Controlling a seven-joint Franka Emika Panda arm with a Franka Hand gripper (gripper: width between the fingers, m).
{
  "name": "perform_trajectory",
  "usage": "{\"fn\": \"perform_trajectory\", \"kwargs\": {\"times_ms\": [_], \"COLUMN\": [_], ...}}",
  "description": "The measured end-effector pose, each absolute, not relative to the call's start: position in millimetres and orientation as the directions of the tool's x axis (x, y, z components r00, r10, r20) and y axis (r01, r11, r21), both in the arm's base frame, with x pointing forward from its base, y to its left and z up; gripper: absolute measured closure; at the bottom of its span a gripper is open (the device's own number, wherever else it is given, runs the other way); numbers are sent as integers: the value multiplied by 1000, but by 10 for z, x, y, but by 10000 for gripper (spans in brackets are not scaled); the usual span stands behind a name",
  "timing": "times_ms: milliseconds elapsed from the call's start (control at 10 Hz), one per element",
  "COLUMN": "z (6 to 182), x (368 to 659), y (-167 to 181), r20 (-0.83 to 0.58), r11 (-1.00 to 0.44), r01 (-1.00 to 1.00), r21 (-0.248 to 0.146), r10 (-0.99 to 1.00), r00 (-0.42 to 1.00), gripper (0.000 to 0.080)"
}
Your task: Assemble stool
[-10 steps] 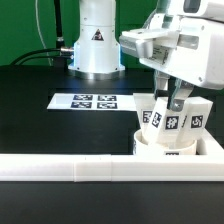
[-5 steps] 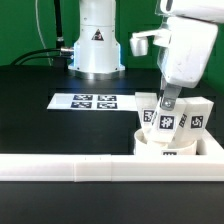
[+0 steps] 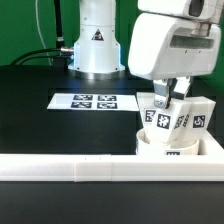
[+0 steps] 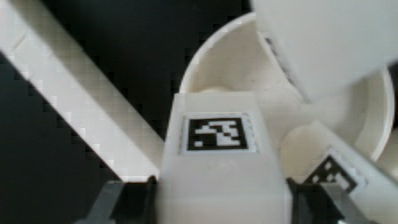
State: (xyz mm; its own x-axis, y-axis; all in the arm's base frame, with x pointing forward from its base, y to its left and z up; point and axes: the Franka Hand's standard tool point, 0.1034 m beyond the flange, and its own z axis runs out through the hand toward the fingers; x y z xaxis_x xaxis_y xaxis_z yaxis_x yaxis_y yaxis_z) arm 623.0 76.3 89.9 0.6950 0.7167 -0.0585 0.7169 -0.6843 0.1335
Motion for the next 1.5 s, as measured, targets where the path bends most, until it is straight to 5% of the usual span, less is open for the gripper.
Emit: {"fn": "perform_trajectory", "kwargs": {"times_ms": [400, 700, 1000, 1500], "z": [899, 892, 883, 883], "x": [6229, 6220, 6250, 6260], "y": [765, 797, 763, 809], "r20": [-17, 37, 58, 65], "r11": [-860, -989, -988, -896], "r01": [491, 121, -154, -443], "r21": [138, 80, 10, -21], "r10": [493, 125, -153, -443], "r00": [870, 992, 987, 894], "gripper": [465, 465, 465, 465]}}
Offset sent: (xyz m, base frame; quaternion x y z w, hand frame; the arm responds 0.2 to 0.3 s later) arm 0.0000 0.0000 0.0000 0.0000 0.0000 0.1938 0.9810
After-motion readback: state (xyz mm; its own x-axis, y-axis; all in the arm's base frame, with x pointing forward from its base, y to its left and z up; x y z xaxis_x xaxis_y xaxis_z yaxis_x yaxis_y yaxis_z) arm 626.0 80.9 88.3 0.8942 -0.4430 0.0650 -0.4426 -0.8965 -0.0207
